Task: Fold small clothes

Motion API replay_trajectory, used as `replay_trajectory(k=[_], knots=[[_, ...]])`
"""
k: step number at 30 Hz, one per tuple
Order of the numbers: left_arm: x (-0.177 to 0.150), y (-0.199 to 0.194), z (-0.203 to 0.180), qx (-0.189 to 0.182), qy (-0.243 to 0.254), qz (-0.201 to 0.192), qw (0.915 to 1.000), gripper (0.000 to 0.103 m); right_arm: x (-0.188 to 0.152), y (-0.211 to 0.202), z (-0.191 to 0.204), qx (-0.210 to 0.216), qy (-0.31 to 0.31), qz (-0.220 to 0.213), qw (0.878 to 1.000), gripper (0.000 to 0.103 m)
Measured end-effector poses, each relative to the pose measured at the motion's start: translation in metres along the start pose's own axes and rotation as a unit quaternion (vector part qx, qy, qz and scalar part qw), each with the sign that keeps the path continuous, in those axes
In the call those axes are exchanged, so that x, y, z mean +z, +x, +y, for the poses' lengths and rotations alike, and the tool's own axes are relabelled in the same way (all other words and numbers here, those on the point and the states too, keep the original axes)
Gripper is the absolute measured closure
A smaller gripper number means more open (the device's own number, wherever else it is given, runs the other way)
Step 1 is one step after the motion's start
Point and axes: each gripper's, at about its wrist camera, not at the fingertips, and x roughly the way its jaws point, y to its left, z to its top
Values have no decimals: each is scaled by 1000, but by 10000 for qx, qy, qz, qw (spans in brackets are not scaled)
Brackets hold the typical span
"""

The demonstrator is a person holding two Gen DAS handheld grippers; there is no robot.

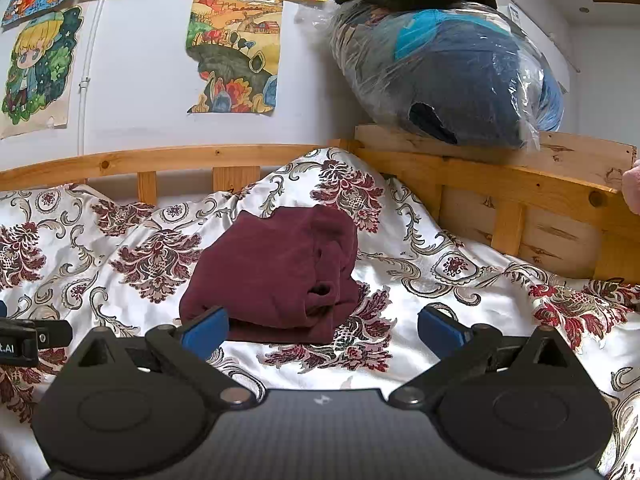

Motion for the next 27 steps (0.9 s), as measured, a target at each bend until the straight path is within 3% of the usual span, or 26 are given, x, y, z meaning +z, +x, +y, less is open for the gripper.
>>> replay_trajectory(k=[27], knots=[[-1,0,-1,-83,22,83,9999,1,-2,1,-2,-4,-23,22,10000,0]])
